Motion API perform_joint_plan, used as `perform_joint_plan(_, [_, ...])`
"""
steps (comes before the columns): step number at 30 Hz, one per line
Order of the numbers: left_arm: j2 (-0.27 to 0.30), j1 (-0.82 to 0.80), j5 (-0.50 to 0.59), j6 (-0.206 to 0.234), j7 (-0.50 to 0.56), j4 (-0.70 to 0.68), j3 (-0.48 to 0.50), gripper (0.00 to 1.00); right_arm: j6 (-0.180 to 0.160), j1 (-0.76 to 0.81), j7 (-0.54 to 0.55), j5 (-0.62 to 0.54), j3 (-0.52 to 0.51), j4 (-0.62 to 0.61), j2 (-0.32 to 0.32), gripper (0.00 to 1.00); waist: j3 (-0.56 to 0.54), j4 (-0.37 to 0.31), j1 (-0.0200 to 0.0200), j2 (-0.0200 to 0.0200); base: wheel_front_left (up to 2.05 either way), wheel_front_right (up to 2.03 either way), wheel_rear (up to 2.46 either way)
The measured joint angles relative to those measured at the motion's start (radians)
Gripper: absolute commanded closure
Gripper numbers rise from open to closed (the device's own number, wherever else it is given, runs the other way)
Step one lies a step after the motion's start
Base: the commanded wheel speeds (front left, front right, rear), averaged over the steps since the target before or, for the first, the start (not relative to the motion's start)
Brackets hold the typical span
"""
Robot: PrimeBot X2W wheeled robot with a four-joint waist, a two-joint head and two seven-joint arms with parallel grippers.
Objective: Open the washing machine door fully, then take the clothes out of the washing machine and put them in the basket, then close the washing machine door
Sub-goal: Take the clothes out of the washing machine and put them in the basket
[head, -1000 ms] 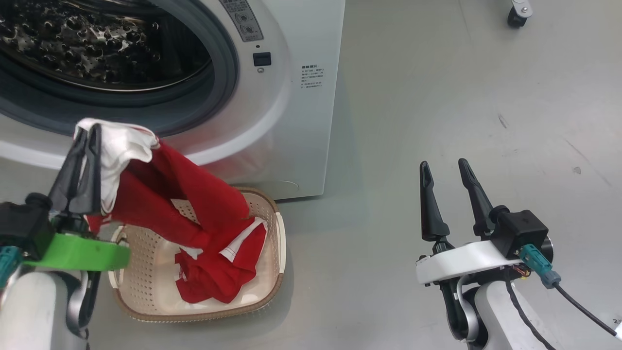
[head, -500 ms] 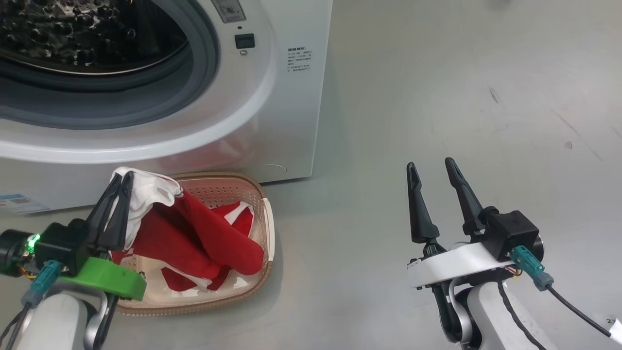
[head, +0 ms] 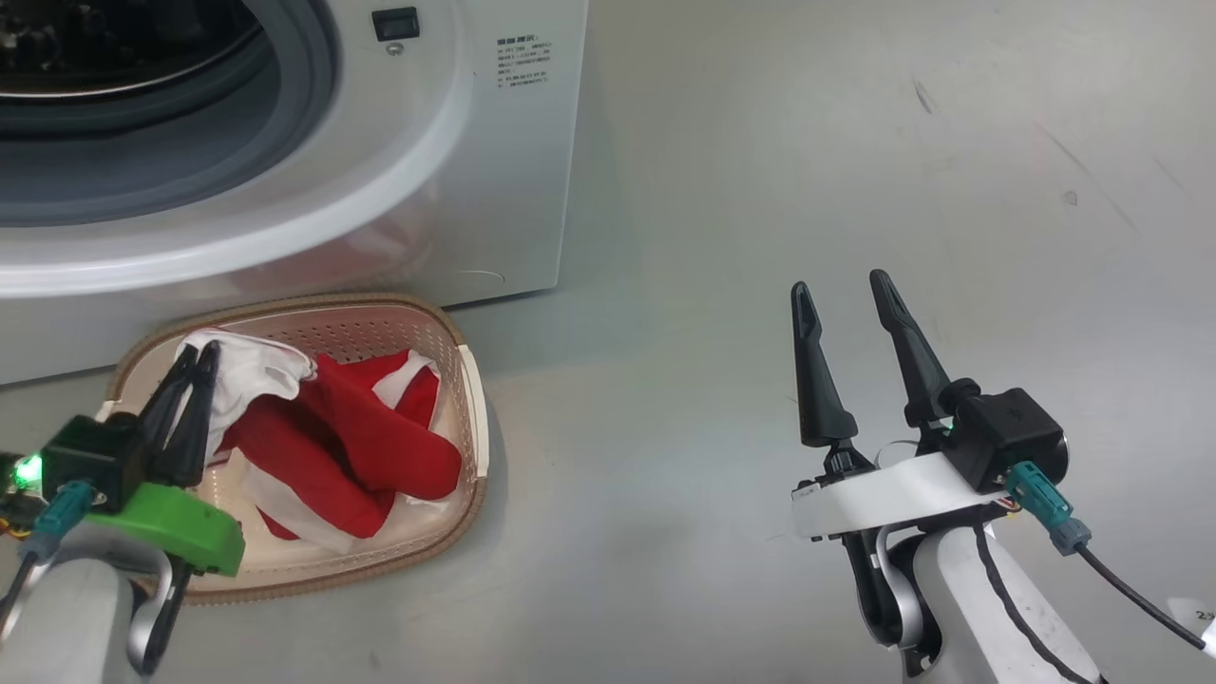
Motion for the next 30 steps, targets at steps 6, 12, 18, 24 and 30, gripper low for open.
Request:
perform_joint_plan(6, [0.021, -0.065, -0.001, 0.0, 0.021, 0.071, -0.014, 1.0, -0.009, -0.01, 0.0, -0.008, -0.001, -0.021, 0.0, 0.0, 0.065, -0.022, 0.0, 0.0, 0.0, 0.0, 0.0])
perform_joint_plan(12, [0.019, -0.111, -0.038, 0.0, 0.036, 0.148, -0.011, 1.0, -0.017, -0.036, 0.0, -0.009, -0.001, -0.038, 0.0, 0.0, 0.125, -0.039, 0.0, 0.0, 0.0, 0.0, 0.0])
perform_joint_plan(18, [0.021, -0.148, -0.037, 0.0, 0.058, 0.24, -0.024, 1.0, -0.022, -0.048, 0.0, -0.016, -0.001, -0.046, 0.0, 0.0, 0.17, -0.052, 0.0, 0.0, 0.0, 0.0, 0.0])
perform_joint_plan(24, [0.027, -0.181, -0.037, -0.001, 0.067, 0.305, -0.043, 1.0, -0.025, -0.048, 0.0, -0.019, -0.003, -0.049, 0.0, 0.0, 0.195, -0.057, 0.0, 0.0, 0.0, 0.0, 0.0])
perform_joint_plan(30, [0.037, -0.187, -0.033, -0.001, 0.104, 0.41, -0.063, 1.0, -0.027, -0.049, 0.0, -0.025, -0.005, -0.049, 0.0, 0.0, 0.202, -0.055, 0.0, 0.0, 0.0, 0.0, 0.0])
